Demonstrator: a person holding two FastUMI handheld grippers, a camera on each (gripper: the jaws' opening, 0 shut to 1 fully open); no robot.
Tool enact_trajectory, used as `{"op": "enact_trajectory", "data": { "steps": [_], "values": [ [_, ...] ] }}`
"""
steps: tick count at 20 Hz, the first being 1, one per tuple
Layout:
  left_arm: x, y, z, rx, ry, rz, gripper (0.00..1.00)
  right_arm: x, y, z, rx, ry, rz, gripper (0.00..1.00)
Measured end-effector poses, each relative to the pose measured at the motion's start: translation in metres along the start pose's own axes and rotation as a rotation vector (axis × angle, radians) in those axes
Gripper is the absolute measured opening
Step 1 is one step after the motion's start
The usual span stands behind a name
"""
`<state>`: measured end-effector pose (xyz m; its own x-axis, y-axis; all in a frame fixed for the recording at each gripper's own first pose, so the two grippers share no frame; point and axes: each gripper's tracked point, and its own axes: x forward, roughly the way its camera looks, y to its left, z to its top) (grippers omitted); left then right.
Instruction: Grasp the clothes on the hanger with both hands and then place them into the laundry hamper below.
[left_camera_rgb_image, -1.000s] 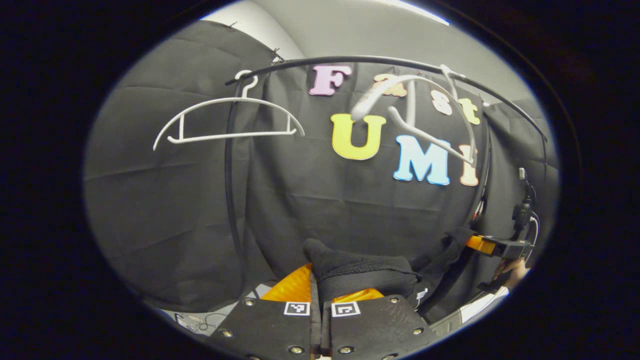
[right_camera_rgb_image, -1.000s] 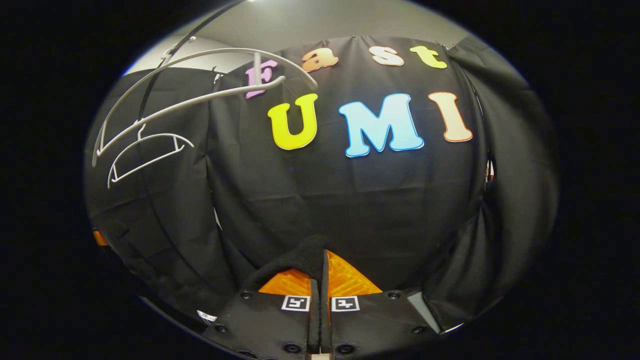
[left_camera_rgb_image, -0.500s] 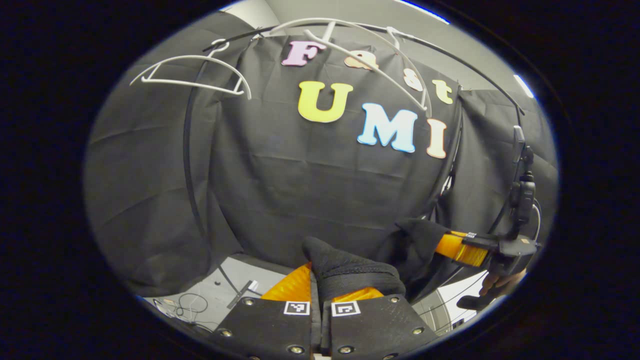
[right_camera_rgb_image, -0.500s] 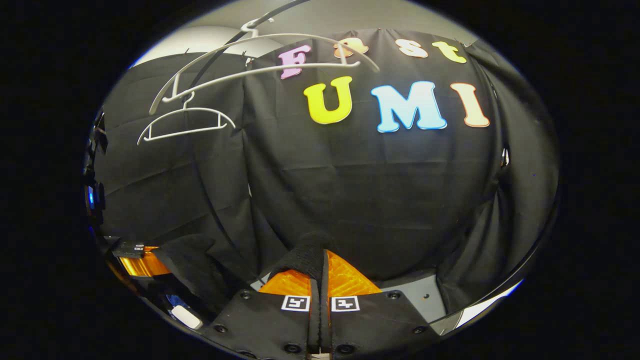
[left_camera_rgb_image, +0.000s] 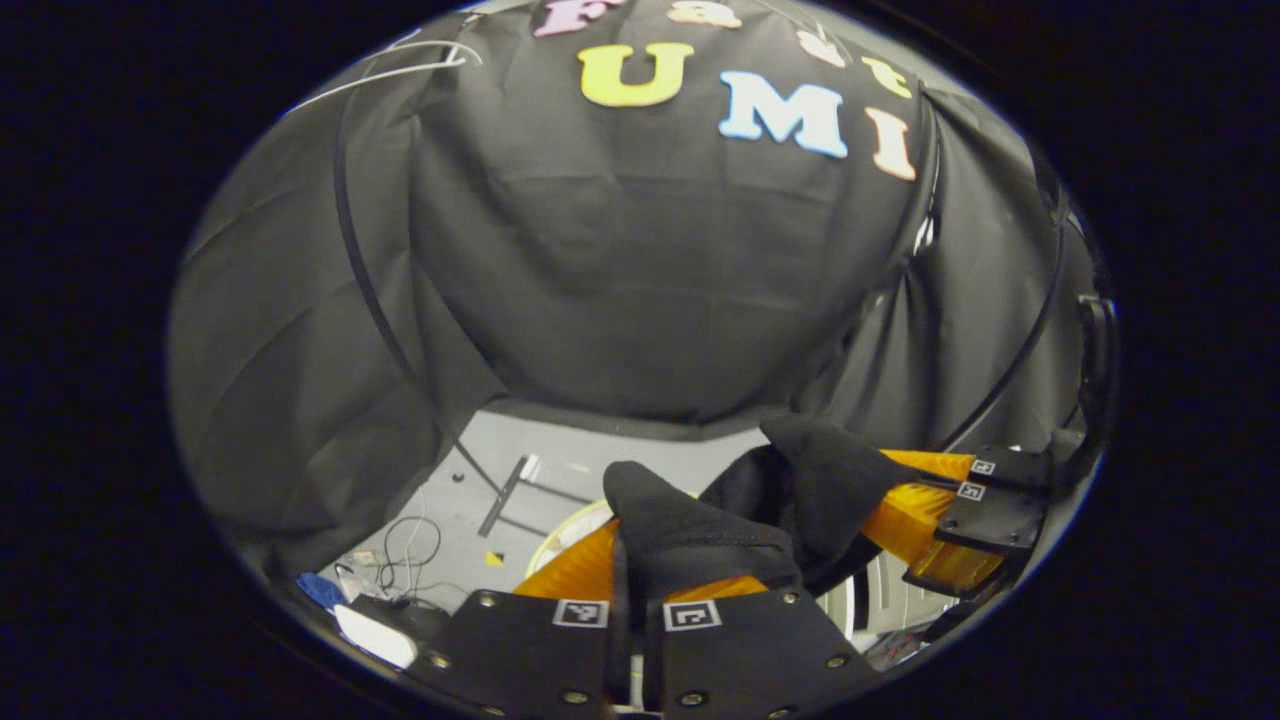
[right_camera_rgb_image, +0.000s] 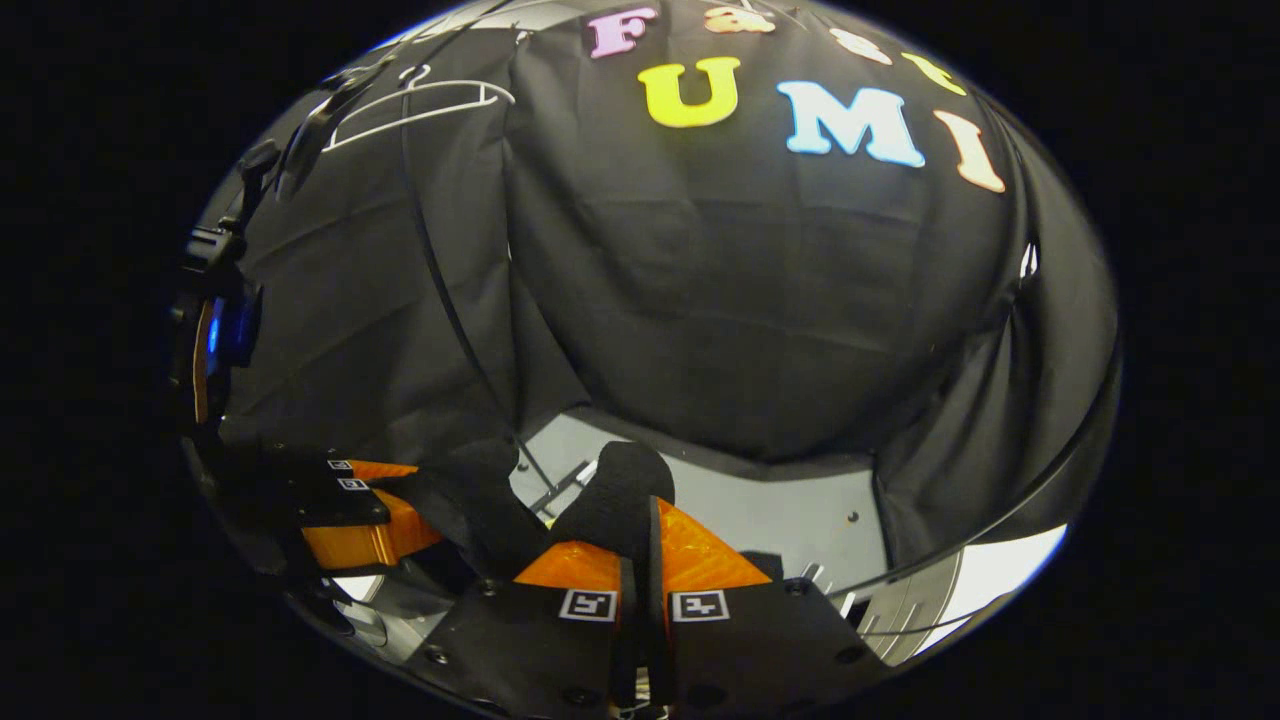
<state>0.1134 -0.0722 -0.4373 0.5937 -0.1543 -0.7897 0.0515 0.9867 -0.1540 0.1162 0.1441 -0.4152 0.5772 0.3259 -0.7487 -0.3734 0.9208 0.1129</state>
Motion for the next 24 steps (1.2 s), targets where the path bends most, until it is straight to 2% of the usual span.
{"op": "enact_trajectory", "data": {
  "steps": [1,2,5,7,10,13,15,16,18,19,20,24],
  "values": [
    [0.003,-0.001,-0.011,-0.001,0.021,0.002,0.10,0.003,0.001,-0.012,-0.002,0.037,0.001,0.05],
    [0.003,0.002,-0.017,-0.008,0.036,0.010,0.18,0.001,0.000,-0.023,-0.010,0.067,-0.003,0.12],
    [-0.007,0.023,-0.046,-0.029,0.060,0.067,0.64,-0.011,-0.008,-0.046,-0.062,0.163,0.003,0.63],
    [-0.016,0.037,-0.040,-0.050,0.031,0.095,0.95,-0.018,-0.004,-0.045,-0.066,0.159,0.027,0.97],
    [-0.042,0.051,-0.028,-0.016,-0.001,0.134,0.96,-0.036,-0.010,-0.041,-0.106,0.146,0.027,0.97],
    [-0.082,0.055,0.008,0.010,-0.101,0.136,0.96,-0.071,-0.015,-0.002,-0.099,-0.006,0.000,0.98],
    [-0.123,0.059,0.035,0.012,-0.193,0.103,0.95,-0.114,-0.022,0.036,-0.071,-0.142,-0.053,0.95],
    [-0.145,0.060,0.049,0.017,-0.243,0.084,0.95,-0.140,-0.026,0.053,-0.054,-0.209,-0.089,0.98],
    [-0.195,0.066,0.074,0.046,-0.339,0.049,0.95,-0.192,-0.039,0.083,-0.021,-0.340,-0.182,0.95],
    [-0.219,0.072,0.083,0.064,-0.387,0.031,0.95,-0.220,-0.046,0.094,-0.004,-0.397,-0.228,0.98],
    [-0.241,0.075,0.094,0.079,-0.434,0.013,0.95,-0.243,-0.049,0.102,0.017,-0.439,-0.271,0.94],
    [-0.321,0.072,0.123,0.113,-0.545,-0.062,0.95,-0.339,-0.052,0.124,0.087,-0.603,-0.396,0.94]
  ]
}}
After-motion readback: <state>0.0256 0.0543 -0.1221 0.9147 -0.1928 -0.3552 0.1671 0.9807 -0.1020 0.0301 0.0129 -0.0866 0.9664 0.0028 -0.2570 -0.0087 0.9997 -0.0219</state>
